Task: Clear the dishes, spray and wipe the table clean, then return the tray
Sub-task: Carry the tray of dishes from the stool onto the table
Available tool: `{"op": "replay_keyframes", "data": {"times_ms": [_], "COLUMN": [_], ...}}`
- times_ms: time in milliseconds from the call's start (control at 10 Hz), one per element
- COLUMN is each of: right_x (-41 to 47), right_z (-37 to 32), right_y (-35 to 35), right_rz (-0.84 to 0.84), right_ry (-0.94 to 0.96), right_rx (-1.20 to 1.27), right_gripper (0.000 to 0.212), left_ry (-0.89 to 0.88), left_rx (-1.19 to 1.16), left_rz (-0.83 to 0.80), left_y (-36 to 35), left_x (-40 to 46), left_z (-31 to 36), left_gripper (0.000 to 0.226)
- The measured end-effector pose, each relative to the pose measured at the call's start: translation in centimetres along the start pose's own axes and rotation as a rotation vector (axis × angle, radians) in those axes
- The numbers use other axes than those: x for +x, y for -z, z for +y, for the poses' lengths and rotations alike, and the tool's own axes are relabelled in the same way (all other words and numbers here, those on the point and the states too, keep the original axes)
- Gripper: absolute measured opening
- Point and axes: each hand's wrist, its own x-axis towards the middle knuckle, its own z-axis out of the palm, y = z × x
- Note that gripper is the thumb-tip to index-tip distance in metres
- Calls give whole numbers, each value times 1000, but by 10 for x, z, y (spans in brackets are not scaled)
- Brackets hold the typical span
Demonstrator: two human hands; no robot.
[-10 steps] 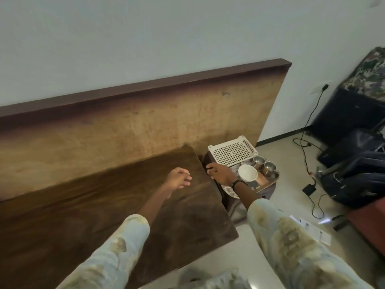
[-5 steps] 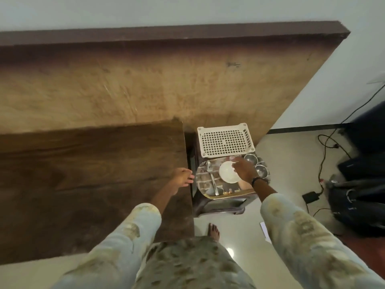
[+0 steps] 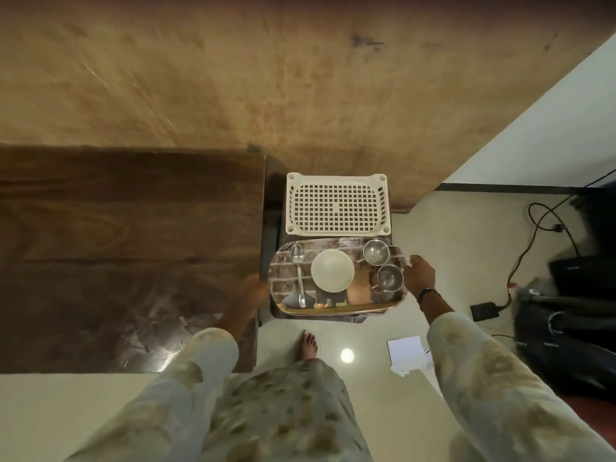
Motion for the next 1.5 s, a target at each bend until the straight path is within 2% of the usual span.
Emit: {"op": "replay_keyframes", "data": {"times_ms": [100,200,400,600,900,1000,1200,1300,1400,1500], "right_x": [18,33,51,60,20,-4,-70,-107,-155,-208], "right_z": [10,18,31,35,15,2,-51,-81,-121,-164], "right_y": [-9,-15,-21,-29,-29,-32,-50,-70,-96,-129], "right_rz": [-41,-36,-41,-14,24,4,-59,-157,-196,-278], "right_ry": [-40,-58,-62,-46,10,37,136,166,158,212], "right_rx": [51,91,197,173,286,322,461,552,743,903], "right_gripper": [37,26,25,25,25,26,23,21,26,13], "left_ry": [76,91,93,105,31,10,-51,-69,-92,-114], "left_rx": [118,144,65,-19,9,-63,-470,-714,-859,-941], "left_rz": [58,75,170,244,294,338,352,374,349,315], "left_y": [-10,-20,-29,-33,0,34,125,177,236,303], "left_x": [-7,1,32,50,18,3,-16,-45,-64,-76], "left_z": [10,13,-1,-12,-11,-14,-42,-47,-66,-93], "left_gripper": [38,40,24,23,27,28,29,33,34,33]}}
